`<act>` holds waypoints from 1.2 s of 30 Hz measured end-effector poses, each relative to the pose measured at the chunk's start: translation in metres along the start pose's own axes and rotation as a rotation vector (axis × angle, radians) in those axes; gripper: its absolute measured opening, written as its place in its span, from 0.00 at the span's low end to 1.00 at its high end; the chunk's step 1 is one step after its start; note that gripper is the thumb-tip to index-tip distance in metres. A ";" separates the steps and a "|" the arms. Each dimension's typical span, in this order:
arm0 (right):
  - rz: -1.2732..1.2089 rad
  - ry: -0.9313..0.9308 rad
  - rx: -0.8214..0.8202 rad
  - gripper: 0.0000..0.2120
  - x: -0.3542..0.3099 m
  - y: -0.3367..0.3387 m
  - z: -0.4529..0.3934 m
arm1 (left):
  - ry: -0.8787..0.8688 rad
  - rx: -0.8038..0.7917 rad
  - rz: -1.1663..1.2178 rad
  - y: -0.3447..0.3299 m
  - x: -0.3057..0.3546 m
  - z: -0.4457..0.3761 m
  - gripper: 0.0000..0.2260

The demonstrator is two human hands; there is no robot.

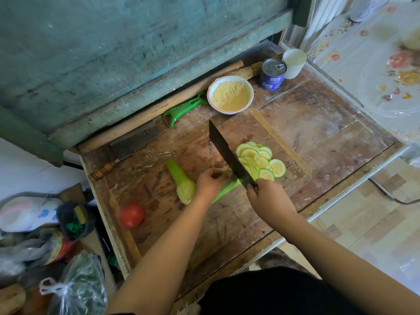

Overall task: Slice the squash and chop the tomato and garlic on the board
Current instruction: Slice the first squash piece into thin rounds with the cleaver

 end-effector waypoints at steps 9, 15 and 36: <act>0.025 0.009 0.007 0.17 -0.002 -0.001 0.004 | -0.023 0.005 -0.021 0.000 0.003 0.000 0.12; 0.030 0.009 0.009 0.17 -0.001 -0.003 0.001 | -0.009 0.006 -0.007 0.000 0.001 -0.002 0.13; 0.062 -0.102 -0.057 0.18 0.008 -0.026 -0.027 | -0.006 0.047 -0.030 0.000 -0.001 -0.001 0.14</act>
Point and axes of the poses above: each hand's wrist, its own z-axis away from the middle knuckle, its own y-axis out of the back of the hand, x = y × z, the point moved 6 cm from there along -z, towards the middle knuckle, and after that the axes turned 8 degrees about -z, right-handed, at the moved point
